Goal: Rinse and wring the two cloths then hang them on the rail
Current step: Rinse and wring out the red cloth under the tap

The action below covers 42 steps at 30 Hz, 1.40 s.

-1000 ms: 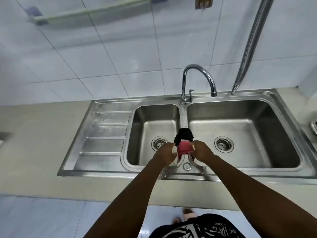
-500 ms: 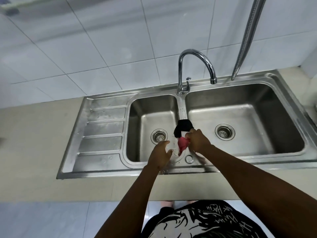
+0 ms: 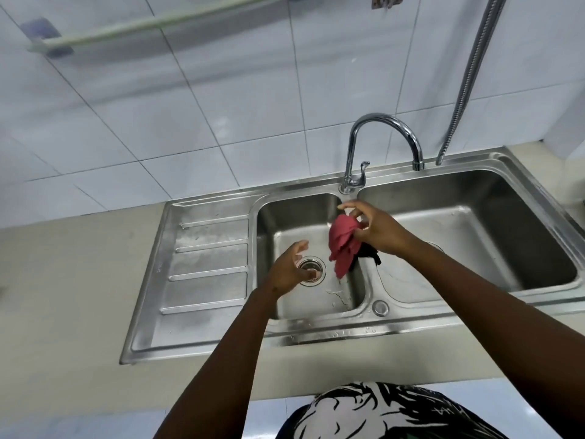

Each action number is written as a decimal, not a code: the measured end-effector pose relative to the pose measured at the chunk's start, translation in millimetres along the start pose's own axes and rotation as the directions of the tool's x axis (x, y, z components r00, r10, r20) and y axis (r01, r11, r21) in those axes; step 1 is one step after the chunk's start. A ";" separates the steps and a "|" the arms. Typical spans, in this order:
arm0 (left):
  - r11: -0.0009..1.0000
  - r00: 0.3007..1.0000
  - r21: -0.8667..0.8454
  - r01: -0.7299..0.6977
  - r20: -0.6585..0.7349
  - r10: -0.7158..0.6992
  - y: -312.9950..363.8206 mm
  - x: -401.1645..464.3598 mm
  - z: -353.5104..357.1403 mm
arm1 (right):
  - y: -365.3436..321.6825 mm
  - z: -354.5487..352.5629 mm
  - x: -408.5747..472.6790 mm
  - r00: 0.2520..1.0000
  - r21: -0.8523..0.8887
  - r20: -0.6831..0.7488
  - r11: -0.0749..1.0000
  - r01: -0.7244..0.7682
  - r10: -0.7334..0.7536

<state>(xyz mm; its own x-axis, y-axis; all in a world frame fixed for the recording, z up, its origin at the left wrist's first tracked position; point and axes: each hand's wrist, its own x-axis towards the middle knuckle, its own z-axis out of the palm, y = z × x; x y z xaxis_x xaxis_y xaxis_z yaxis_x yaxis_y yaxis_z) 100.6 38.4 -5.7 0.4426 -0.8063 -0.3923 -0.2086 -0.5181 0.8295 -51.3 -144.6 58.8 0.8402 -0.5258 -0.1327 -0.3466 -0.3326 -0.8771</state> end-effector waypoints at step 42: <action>0.629 0.897 0.715 -0.304 -0.007 0.441 62.6 20.6 -56.6 | -48.8 17.4 42.4 0.977 -0.668 0.202 0.738 0.091 0.063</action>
<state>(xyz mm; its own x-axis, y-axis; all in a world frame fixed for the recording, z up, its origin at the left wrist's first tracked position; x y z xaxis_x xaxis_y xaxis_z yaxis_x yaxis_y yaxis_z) 146.0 5.5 60.6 0.3109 -0.9503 0.0163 -0.8896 -0.2849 0.3570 8.5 -137.0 88.0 0.8837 -0.3766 -0.2781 -0.4584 -0.8164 -0.3511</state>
